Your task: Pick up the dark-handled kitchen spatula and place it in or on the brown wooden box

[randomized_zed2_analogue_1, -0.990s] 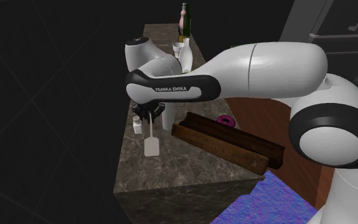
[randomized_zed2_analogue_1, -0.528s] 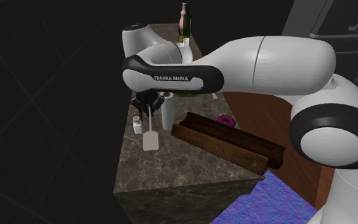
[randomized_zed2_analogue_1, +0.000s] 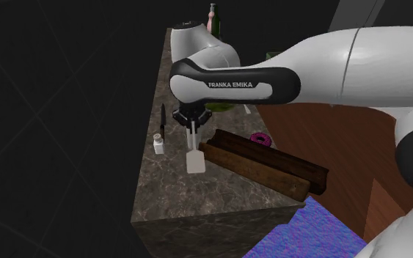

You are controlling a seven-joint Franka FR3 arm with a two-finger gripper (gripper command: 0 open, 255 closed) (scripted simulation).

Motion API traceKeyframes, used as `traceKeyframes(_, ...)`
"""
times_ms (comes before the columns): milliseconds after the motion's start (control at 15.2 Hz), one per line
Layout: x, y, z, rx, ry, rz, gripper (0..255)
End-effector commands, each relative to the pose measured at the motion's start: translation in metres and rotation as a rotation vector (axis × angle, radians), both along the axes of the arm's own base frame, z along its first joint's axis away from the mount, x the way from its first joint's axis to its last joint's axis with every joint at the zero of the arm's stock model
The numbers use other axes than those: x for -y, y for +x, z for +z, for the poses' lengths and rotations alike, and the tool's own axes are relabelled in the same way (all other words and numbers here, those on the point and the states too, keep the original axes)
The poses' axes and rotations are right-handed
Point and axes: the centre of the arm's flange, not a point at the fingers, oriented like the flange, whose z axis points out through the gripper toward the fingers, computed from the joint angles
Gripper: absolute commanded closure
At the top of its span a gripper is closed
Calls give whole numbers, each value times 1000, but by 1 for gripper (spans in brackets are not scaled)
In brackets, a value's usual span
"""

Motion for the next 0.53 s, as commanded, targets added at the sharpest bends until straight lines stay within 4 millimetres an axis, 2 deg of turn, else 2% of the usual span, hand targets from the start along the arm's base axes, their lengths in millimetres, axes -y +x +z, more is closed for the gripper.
traceKeyframes(0, 22, -19, -2, 1, 1, 0, 255)
traceKeyframes(462, 92, -79, 2, 1, 1, 0, 255)
